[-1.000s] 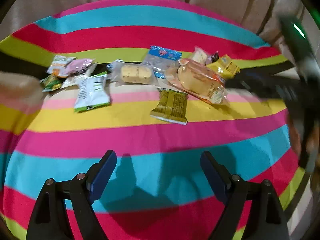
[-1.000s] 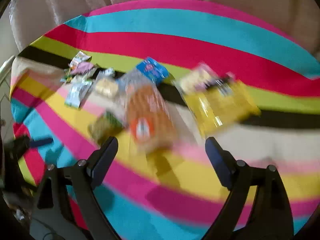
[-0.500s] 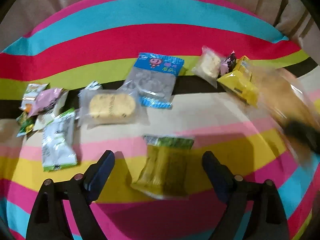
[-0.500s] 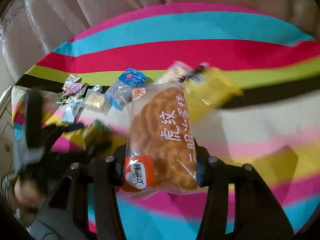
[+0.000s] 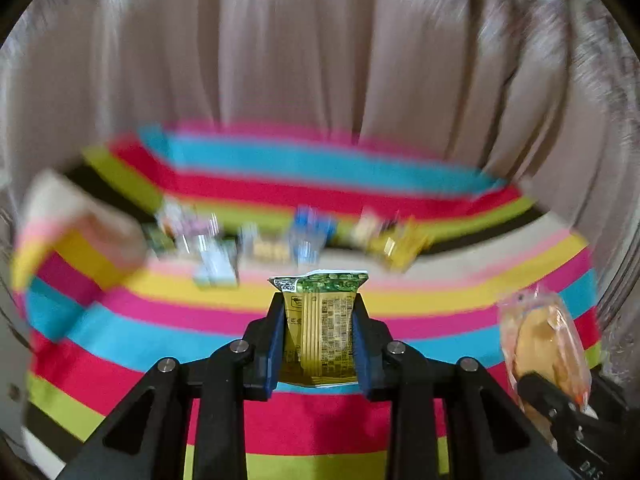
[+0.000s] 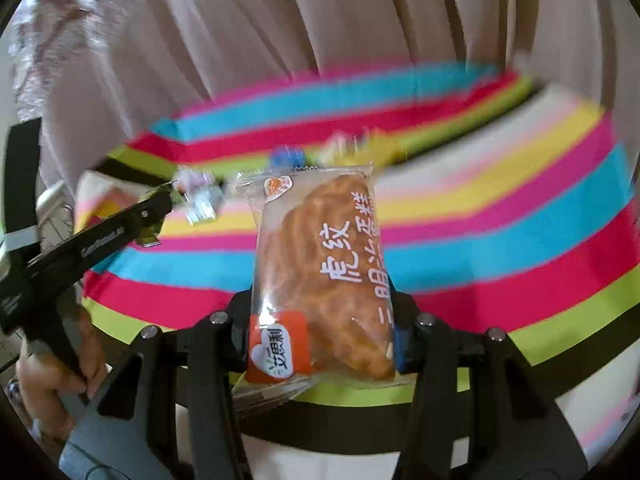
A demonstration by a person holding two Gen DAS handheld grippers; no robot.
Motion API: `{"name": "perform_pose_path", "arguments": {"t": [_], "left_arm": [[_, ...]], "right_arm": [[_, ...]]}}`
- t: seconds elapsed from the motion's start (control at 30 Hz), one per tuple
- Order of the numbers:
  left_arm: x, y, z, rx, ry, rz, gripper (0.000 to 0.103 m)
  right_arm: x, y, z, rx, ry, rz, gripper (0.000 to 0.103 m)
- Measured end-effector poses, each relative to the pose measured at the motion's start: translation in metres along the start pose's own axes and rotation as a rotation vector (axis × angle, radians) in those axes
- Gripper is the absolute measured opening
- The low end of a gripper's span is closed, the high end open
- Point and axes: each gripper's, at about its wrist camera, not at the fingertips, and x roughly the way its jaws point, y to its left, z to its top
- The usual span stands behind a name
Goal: Organize snacks
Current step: 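Carry both held bags over to the white bin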
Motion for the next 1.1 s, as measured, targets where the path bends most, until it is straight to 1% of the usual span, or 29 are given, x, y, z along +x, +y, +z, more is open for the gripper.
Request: {"name": "perform_pose_path", "arguments": {"t": [0.03, 0.07, 0.13, 0.17, 0.2, 0.23, 0.3, 0.33, 0.43, 0.53, 0.6, 0.73, 0.9, 1.0, 1.1], "left_arm": [[-0.016, 0.001, 0.006, 0.001, -0.038, -0.006, 0.031], [-0.043, -0.001, 0.016, 0.002, -0.107, -0.015, 0.031], [-0.086, -0.006, 0.03, 0.017, -0.213, -0.025, 0.031], [-0.116, -0.011, 0.038, 0.033, -0.284, -0.031, 0.031], [-0.129, -0.013, 0.043, 0.039, -0.321, -0.036, 0.031], [-0.152, -0.016, 0.049, 0.045, -0.37, -0.046, 0.031], [-0.186, -0.019, 0.056, 0.049, -0.437, -0.054, 0.031], [-0.196, -0.019, 0.057, 0.049, -0.459, -0.055, 0.031], [-0.245, -0.022, 0.063, 0.066, -0.546, -0.07, 0.031], [-0.275, -0.026, 0.065, 0.07, -0.591, -0.088, 0.032], [-0.294, -0.032, 0.064, 0.081, -0.614, -0.092, 0.032], [-0.31, -0.046, 0.057, 0.114, -0.623, -0.098, 0.032], [-0.306, -0.064, 0.047, 0.152, -0.586, -0.128, 0.032], [-0.305, -0.077, 0.041, 0.184, -0.577, -0.149, 0.032], [-0.302, -0.094, 0.032, 0.225, -0.549, -0.183, 0.032]], "right_arm": [[-0.017, 0.008, 0.005, -0.024, -0.041, -0.016, 0.053], [-0.035, 0.019, 0.012, -0.051, -0.085, -0.037, 0.053], [-0.073, 0.04, 0.025, -0.101, -0.181, -0.076, 0.053], [-0.091, 0.049, 0.029, -0.125, -0.225, -0.093, 0.053], [-0.114, 0.06, 0.034, -0.157, -0.277, -0.121, 0.053], [-0.129, 0.066, 0.037, -0.173, -0.308, -0.14, 0.053], [-0.167, 0.082, 0.043, -0.203, -0.389, -0.182, 0.053], [-0.179, 0.086, 0.046, -0.212, -0.412, -0.193, 0.053], [-0.225, 0.1, 0.05, -0.235, -0.502, -0.233, 0.053], [-0.262, 0.107, 0.052, -0.257, -0.562, -0.251, 0.053], [-0.279, 0.111, 0.05, -0.264, -0.586, -0.264, 0.053], [-0.3, 0.105, 0.045, -0.259, -0.614, -0.279, 0.053], [-0.311, 0.093, 0.037, -0.27, -0.618, -0.332, 0.053], [-0.316, 0.081, 0.03, -0.267, -0.614, -0.37, 0.053], [-0.322, 0.066, 0.025, -0.265, -0.6, -0.398, 0.053]]}}
